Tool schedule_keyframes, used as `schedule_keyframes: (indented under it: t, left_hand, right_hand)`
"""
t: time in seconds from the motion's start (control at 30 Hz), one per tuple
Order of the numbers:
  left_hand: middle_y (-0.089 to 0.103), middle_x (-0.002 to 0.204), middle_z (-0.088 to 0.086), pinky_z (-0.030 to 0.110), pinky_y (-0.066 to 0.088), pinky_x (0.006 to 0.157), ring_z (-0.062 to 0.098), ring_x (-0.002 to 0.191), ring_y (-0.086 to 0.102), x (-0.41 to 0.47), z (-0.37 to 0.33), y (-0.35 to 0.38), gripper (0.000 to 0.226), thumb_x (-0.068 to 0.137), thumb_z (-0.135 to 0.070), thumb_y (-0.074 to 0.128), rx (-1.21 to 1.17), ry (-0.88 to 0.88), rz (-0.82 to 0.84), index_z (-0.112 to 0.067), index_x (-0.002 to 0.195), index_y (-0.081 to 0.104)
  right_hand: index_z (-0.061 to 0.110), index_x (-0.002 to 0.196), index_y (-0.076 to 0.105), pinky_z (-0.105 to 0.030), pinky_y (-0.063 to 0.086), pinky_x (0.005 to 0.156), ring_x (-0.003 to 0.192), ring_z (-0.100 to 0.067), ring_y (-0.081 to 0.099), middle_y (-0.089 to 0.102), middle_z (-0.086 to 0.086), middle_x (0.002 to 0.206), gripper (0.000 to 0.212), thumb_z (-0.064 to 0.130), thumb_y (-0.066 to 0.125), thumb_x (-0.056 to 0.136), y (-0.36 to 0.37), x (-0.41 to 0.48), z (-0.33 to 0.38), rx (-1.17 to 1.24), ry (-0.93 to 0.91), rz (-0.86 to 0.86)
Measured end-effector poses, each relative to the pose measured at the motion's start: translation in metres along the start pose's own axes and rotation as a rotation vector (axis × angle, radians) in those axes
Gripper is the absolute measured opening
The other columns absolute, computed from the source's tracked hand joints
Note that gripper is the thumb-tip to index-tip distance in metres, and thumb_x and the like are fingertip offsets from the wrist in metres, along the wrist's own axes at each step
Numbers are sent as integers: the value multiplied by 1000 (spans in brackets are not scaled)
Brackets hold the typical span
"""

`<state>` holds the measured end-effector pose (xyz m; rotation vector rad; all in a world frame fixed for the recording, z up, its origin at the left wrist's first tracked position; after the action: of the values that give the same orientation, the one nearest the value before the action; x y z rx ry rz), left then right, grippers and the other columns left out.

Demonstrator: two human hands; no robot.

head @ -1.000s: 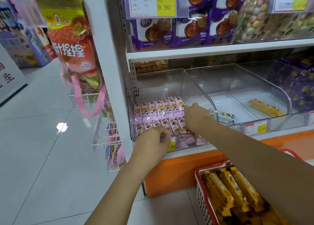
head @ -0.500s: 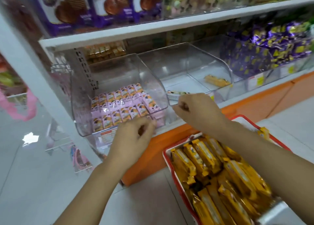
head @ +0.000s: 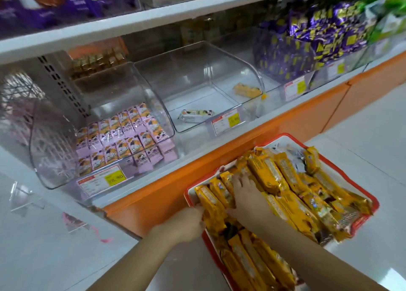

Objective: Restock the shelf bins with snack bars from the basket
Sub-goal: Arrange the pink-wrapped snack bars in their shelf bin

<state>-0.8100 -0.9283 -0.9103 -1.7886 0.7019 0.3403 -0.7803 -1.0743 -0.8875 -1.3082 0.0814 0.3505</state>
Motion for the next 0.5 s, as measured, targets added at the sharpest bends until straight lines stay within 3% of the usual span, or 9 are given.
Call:
schedule_keyframes:
  t: [0.1, 0.23, 0.4, 0.5]
  left_hand:
    - [61, 112, 17, 32, 43, 78, 31, 103, 58, 4, -4, 10, 24, 97, -20, 42, 61, -31, 62, -4, 108, 57]
    - [60, 111, 17, 30, 41, 74, 29, 103, 57, 4, -6, 8, 25, 98, -17, 40, 54, -20, 72, -2, 107, 58]
    - [60, 104, 17, 25, 34, 70, 27, 91, 54, 4, 1, 8, 24, 98, -18, 40, -12, -26, 62, -3, 102, 58]
    - [58, 97, 15, 26, 36, 70, 24, 87, 52, 3, 3, 8, 25, 98, -18, 40, -37, -38, 65, -2, 102, 59]
  right_hand:
    - [11, 151, 10, -34, 29, 114, 141, -29, 22, 20, -12, 153, 82, 38, 60, 92, 7, 5, 2, 11, 37, -37]
    - [11, 139, 31, -31, 39, 104, 129, -25, 38, 37, -11, 142, 51, 31, 52, 97, 2, 13, 1, 34, 48, -145]
    - [14, 128, 40, -26, 49, 72, 98, -20, 59, 58, -4, 115, 40, 23, 58, 94, -8, 18, -7, 202, 74, -156]
    - [12, 126, 42, -17, 38, 49, 68, -8, 54, 54, 5, 88, 36, 24, 56, 96, -13, 23, -16, 468, 179, -137]
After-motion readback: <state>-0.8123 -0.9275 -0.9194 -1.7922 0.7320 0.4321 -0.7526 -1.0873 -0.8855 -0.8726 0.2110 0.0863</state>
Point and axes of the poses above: each hand's wrist, its own x-axis towards the middle knuckle, its own y-axis out of the palm, z = x × y, the point moved 6 cm from there along x, towards the middle knuckle
